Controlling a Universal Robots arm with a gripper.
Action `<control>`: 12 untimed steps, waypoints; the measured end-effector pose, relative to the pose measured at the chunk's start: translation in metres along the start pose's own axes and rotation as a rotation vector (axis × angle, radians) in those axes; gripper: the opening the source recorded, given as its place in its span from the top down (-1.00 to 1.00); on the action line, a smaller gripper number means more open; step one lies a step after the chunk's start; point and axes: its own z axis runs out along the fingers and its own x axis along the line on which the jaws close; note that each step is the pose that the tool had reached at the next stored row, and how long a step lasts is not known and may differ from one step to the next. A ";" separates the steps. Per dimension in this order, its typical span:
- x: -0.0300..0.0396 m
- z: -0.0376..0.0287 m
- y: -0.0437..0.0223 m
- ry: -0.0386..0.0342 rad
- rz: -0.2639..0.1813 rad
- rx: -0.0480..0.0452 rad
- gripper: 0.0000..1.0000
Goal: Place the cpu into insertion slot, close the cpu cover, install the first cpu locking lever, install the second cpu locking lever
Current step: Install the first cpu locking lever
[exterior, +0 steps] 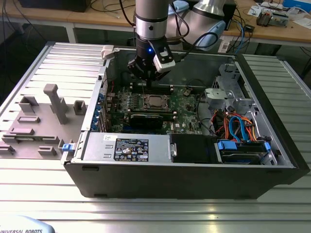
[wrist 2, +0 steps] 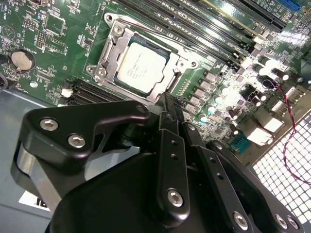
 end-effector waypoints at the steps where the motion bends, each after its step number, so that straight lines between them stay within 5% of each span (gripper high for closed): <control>1: 0.0003 0.0000 0.0000 0.0000 0.000 0.0000 0.79; 12: 0.0030 0.0000 -0.0001 0.0000 0.000 0.0000 0.79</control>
